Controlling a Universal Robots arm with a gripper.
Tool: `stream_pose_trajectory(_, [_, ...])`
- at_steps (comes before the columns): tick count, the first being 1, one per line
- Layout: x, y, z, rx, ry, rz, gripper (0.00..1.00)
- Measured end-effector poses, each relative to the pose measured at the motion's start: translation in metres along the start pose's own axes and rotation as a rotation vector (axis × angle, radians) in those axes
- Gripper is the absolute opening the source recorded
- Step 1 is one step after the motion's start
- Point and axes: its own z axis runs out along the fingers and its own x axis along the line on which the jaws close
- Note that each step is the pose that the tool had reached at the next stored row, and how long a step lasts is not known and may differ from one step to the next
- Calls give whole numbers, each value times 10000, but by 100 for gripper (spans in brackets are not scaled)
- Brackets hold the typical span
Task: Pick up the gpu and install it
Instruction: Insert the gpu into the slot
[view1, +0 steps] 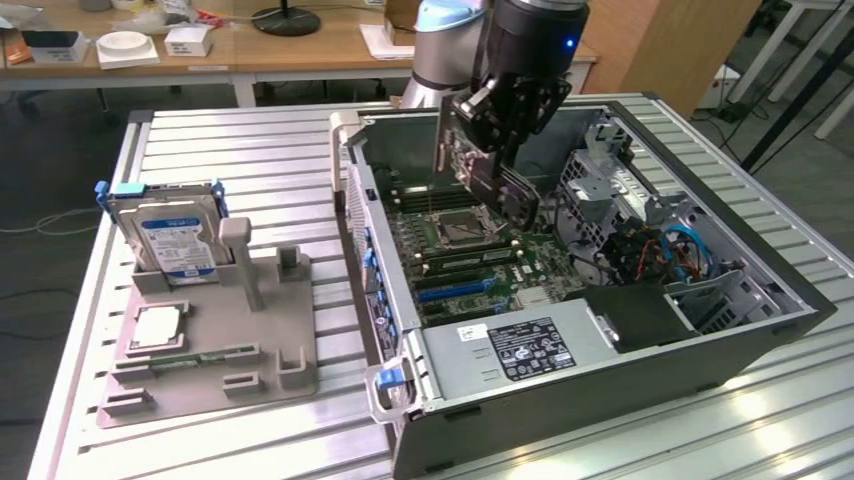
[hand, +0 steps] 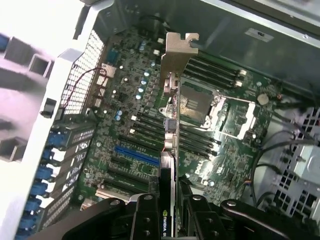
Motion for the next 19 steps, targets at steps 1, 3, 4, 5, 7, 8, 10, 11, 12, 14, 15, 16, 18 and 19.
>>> stream_pose_trajectory(1, [-1, 0, 3, -5, 3, -148, 26])
stream_pose_trajectory(3, [-2, -1, 11, -14, 10, -456, 26])
stream_pose_trajectory(4, [-2, -1, 14, -17, 14, -612, 26])
stream_pose_trajectory(5, [-3, -1, 18, -21, 18, -769, 26])
stream_pose_trajectory(7, [-5, -2, 25, -29, 24, -1087, 26])
stream_pose_trajectory(8, [-5, -2, 29, -34, 27, -1241, 26])
stream_pose_trajectory(10, [-6, -3, 36, -42, 35, -1549, 26])
stream_pose_trajectory(11, [-7, -4, 40, -46, 38, -1718, 26])
stream_pose_trajectory(12, [-8, -4, 43, -50, 42, -1871, 26])
stream_pose_trajectory(14, [-9, -5, 51, -58, 49, -2181, 26])
stream_pose_trajectory(15, [-10, -5, 54, -62, 52, -2336, 26])
stream_pose_trajectory(16, [-10, -5, 58, -67, 55, -2489, 26])
stream_pose_trajectory(18, [-11, -6, 66, -74, 63, -2807, 26])
stream_pose_trajectory(19, [-12, -6, 70, -78, 65, -2961, 26])
